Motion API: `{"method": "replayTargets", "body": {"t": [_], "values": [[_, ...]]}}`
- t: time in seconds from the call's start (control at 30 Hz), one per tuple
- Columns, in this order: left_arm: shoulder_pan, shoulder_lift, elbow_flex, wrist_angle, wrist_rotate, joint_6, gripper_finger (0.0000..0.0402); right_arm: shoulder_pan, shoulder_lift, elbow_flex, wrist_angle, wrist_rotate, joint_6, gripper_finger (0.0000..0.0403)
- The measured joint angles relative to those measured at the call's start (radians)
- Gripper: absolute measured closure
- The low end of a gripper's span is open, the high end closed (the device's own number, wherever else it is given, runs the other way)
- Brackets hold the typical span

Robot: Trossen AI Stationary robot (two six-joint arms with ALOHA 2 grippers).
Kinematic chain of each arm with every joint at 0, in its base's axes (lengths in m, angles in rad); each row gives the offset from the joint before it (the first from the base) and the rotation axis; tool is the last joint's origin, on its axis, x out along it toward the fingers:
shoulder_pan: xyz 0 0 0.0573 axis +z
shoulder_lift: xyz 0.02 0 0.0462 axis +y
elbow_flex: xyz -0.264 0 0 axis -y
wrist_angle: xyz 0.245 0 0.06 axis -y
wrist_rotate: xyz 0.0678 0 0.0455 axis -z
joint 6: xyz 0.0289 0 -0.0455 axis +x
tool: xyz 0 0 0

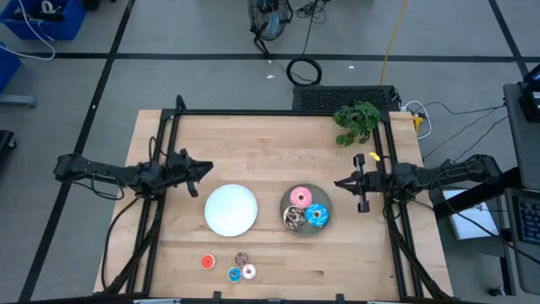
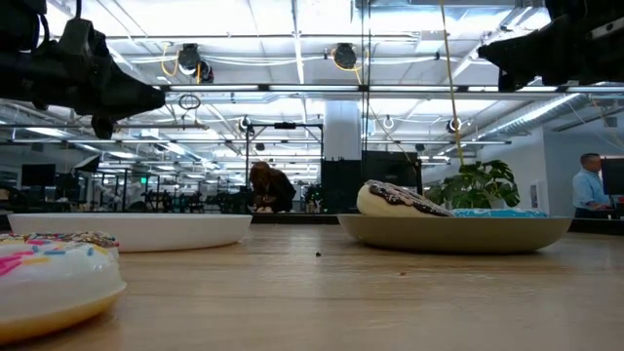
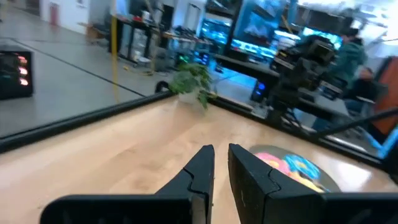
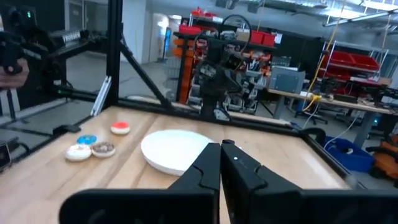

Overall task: Pick & Place donuts
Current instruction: Put the small orange donut on the white plate

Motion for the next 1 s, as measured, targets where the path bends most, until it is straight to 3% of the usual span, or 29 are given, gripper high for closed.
{"method": "replayTargets", "body": {"t": [0.2, 0.37, 0.63, 0.77, 0.87, 1.0], "values": [[0.0, 0.0, 0.0, -0.052, 0.023, -0.027, 0.035, 0.002, 0.0, -0.008, -0.01, -0.001, 0.002, 0.0403], [0.0, 0.0, 0.0, -0.059, 0.137, -0.029, 0.035, 0.003, 0.0, -0.02, 0.006, -0.025, 0.003, 0.0403], [0.0, 0.0, 0.0, -0.035, 0.092, -0.032, 0.035, 0.003, 0.0, -0.021, -0.066, -0.026, -0.033, 0.0403], [-0.005, 0.0, 0.0, 0.02, 0.149, -0.087, 0.035, 0.003, 0.0, -0.021, -0.109, -0.027, -0.029, 0.0403], [-0.037, 0.024, 0.014, 0.074, 0.2, -0.139, 0.035, 0.003, 0.0, -0.021, -0.1, -0.026, -0.026, 0.0403], [-0.125, 0.113, 0.091, 0.048, 0.186, -0.146, 0.0351, 0.003, 0.0, -0.021, -0.053, -0.024, -0.042, 0.0403]]}}
